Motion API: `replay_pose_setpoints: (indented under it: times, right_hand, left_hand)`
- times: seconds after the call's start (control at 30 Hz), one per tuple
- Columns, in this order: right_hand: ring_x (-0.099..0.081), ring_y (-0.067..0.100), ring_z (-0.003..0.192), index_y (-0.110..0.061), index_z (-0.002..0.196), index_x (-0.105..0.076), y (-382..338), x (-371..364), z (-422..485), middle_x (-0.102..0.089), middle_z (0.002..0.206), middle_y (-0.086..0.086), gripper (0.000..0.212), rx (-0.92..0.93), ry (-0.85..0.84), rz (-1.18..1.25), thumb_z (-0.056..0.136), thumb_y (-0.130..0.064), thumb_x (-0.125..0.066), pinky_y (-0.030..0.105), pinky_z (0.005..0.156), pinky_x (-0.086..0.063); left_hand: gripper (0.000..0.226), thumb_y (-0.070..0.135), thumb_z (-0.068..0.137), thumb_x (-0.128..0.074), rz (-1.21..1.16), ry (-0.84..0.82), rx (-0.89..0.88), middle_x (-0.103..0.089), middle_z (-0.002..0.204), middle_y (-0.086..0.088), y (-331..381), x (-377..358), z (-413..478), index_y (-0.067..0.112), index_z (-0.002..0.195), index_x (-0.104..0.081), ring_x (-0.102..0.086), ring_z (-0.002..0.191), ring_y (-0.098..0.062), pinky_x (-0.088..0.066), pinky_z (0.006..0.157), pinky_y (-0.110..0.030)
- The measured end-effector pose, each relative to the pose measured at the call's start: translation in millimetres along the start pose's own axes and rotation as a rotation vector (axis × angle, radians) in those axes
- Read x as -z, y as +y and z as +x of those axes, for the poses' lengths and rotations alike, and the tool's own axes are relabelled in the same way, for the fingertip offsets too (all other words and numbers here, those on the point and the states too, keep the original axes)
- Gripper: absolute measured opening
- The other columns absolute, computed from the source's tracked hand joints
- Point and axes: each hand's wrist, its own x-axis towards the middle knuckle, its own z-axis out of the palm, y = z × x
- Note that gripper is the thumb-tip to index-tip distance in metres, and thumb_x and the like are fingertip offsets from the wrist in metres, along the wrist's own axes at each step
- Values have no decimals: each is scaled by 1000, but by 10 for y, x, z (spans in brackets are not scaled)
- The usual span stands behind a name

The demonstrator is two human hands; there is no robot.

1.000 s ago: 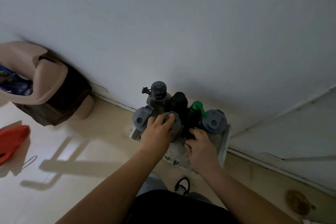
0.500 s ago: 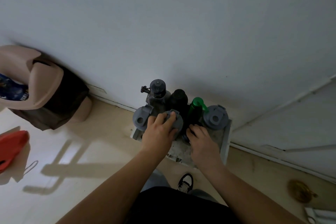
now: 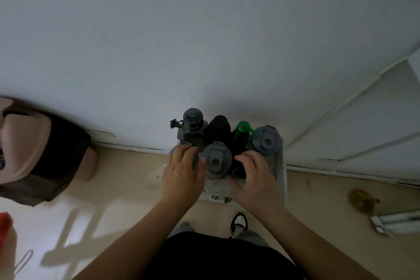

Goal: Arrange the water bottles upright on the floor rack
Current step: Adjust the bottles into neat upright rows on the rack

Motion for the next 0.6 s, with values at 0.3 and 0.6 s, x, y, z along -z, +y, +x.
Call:
replay_pose_setpoints:
  times: [0.3, 0.6]
  right_hand:
    - [-26, 30, 152, -21, 142, -59, -680, -475, 251, -24, 168, 8, 54, -218, -66, 143, 90, -21, -75, 47, 118, -38]
    - [-39, 33, 140, -26, 134, -66, -655, -418, 292, -35, 163, 5, 45, -216, -85, -42, 91, -15, -71, 47, 107, -48]
  left_hand:
    - [62, 37, 85, -75, 147, -279, -206, -53, 144, -9, -661, 251, 277, 26, 142, -55, -53, 117, -39, -58, 87, -49]
    - [64, 34, 81, -80, 288, -313, -299, -58, 130, -19, -722, 172, 325, 19, 139, -56, -57, 97, -42, -60, 64, -48]
